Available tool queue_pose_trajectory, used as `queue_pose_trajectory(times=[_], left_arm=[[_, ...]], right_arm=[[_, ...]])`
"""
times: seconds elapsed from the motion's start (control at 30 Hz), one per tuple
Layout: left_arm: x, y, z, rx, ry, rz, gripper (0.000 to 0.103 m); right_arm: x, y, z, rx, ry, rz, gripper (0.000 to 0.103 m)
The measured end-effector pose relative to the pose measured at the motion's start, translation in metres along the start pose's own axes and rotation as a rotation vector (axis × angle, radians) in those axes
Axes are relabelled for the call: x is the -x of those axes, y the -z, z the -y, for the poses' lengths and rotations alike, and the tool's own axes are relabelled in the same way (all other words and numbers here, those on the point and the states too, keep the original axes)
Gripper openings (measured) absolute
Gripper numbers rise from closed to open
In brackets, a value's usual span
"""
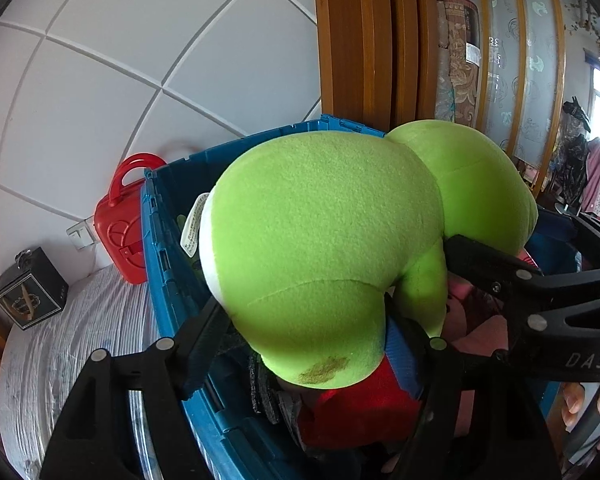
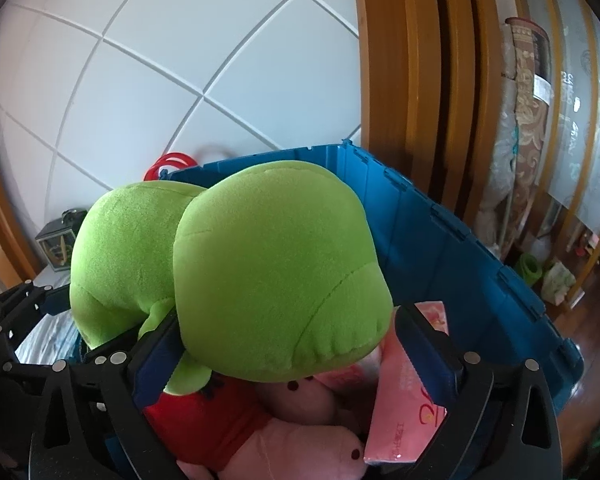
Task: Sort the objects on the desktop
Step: 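Open both tools to release the frog and hold them over the crate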
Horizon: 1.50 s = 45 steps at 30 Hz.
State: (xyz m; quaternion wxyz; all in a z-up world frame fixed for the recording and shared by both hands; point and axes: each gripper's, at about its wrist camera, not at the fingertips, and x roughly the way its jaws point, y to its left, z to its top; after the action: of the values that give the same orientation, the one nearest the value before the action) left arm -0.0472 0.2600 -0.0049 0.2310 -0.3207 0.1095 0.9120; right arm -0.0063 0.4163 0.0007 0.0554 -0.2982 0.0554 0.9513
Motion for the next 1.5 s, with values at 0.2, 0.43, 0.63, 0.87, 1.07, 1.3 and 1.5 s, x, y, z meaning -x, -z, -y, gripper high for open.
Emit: queue_pose_trajectory(times=[0.2,0.43,0.63,0.87,1.07,1.3,1.5], left_arm=[[0.018,0.008,-0.002,-0.019,0.015,0.042,0.074],[0.048,0.021,-0.002,-0.044,0.059,0.092,0.081],[0.076,0.033,-0.011,-0.028,0.077,0.157,0.091],[0.095,0.042,-0.024,0.042,0.062,0.226,0.1],[0.101,0.036,-0.026,0.085,0.002,0.252,0.1],[0.102,0.034,-0.02,0.128,-0.046,0.244,0.1],[0.101,0.035,-0.016,0.132,-0.076,0.226,0.1]], right_arm=[[0.025,0.007,-0.002,-0.027,0.036,0.043,0.103],[0.058,0.021,-0.014,-0.053,0.095,0.055,0.103],[0.086,0.034,-0.032,-0.041,0.167,0.072,0.103],[0.115,0.041,-0.041,-0.028,0.231,0.121,0.103],[0.122,0.039,-0.035,0.003,0.265,0.148,0.103],[0.115,0.037,-0.022,0.033,0.229,0.132,0.103],[0.112,0.04,-0.019,0.048,0.21,0.113,0.103]])
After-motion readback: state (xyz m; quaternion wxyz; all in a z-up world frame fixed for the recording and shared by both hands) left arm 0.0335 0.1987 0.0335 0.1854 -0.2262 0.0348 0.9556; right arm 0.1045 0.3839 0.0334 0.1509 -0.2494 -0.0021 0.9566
